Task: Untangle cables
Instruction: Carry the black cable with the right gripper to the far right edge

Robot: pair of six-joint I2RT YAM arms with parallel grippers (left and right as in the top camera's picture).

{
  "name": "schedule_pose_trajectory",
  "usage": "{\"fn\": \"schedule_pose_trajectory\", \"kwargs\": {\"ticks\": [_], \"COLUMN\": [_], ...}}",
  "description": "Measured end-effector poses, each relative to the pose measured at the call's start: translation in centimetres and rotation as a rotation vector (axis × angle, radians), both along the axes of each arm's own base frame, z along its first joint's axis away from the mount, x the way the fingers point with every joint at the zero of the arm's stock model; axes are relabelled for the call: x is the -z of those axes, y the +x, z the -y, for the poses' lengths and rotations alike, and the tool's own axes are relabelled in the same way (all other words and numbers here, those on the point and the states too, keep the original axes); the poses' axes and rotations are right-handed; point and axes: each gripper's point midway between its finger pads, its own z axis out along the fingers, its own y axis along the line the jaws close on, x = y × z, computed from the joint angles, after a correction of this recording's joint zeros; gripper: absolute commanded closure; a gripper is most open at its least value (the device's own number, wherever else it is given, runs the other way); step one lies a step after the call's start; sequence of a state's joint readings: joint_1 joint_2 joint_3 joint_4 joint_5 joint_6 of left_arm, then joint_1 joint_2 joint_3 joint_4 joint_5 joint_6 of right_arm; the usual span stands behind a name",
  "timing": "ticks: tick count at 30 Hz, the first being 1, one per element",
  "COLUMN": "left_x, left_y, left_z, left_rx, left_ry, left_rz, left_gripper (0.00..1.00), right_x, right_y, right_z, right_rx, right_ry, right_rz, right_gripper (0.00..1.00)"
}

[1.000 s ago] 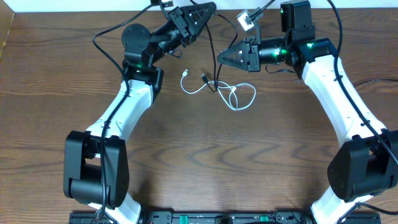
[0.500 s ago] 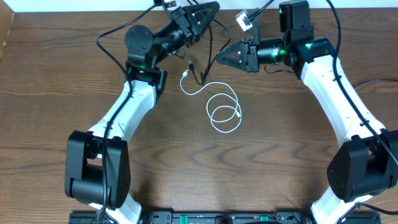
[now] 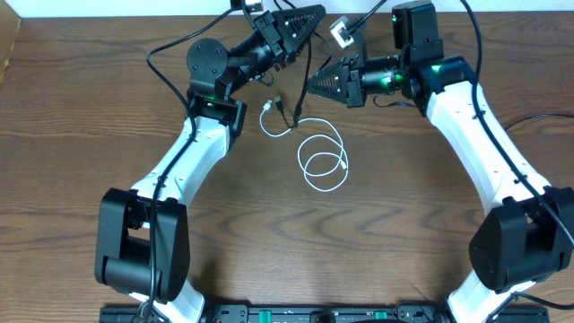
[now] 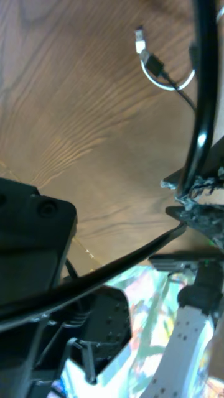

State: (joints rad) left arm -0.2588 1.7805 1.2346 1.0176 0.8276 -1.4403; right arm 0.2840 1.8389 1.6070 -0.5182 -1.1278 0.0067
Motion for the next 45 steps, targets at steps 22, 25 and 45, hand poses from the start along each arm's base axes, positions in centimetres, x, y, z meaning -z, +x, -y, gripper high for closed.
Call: {"fn": "schedule_pose_trajectory", "kwargs": {"ticks": [22,25,45], "left_x": [12.4,12.5,19.8], "left_y": [0.8,0.6,-6.0], "left_z": [0.7,1.6,8.3], "left_rx": [-0.023,-0.036,0.077], "left_ry": [0.392,0.41,0.77], "left_rz": [-0.223,-0.209,-0.206], "left_gripper": [0.92,0.83,0.47], "right_x": [8.1,8.5,10.3], "right_y": [4.4,4.8,5.5], "right_z": [9.4,11.1,29.2], "right_rx": [0.433,0.474,0.929], "right_ry": [-0.45,-0.475,-0.726], "right_rz": [-0.145,-0.163,-0.298], "right_gripper": [0.99,0.99,0.99]}}
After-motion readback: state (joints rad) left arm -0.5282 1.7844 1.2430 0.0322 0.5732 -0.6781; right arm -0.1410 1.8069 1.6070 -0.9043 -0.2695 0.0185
